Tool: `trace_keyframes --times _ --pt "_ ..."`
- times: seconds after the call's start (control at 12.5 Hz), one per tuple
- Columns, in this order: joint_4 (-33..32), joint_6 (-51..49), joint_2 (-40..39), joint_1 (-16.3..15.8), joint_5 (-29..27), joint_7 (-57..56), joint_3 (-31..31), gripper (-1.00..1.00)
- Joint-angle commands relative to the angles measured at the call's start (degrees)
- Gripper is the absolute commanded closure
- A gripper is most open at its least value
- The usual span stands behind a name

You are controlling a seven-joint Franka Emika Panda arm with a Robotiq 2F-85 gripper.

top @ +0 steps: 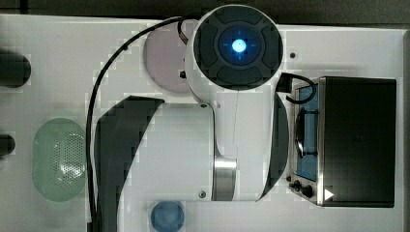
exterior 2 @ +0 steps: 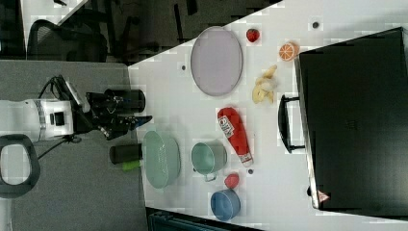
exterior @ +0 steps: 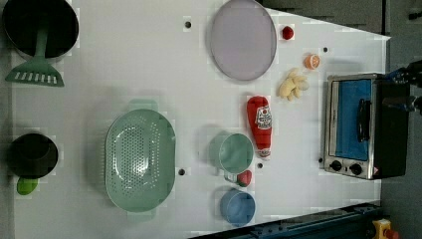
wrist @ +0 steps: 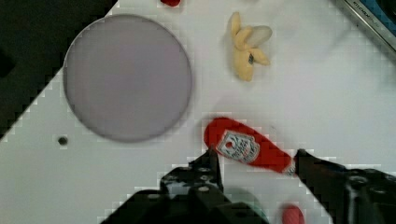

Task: Pick Ketchup from the table and place it in strainer.

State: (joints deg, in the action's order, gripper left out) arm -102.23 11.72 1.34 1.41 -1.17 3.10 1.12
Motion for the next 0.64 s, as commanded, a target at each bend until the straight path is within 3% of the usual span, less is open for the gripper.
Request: trace_keyframes --times 0.08,0.24,0.64 --pt "-6.31 -7.18 11.34 6.0 -0.53 -4.92 2.64 -0.59" --pt "-6.71 -6.98 10.87 5.96 -0.54 -5.11 2.85 -1.0" --pt "-10.97 -5.18 5.53 5.66 -0.54 -10.01 5.13 -1.0"
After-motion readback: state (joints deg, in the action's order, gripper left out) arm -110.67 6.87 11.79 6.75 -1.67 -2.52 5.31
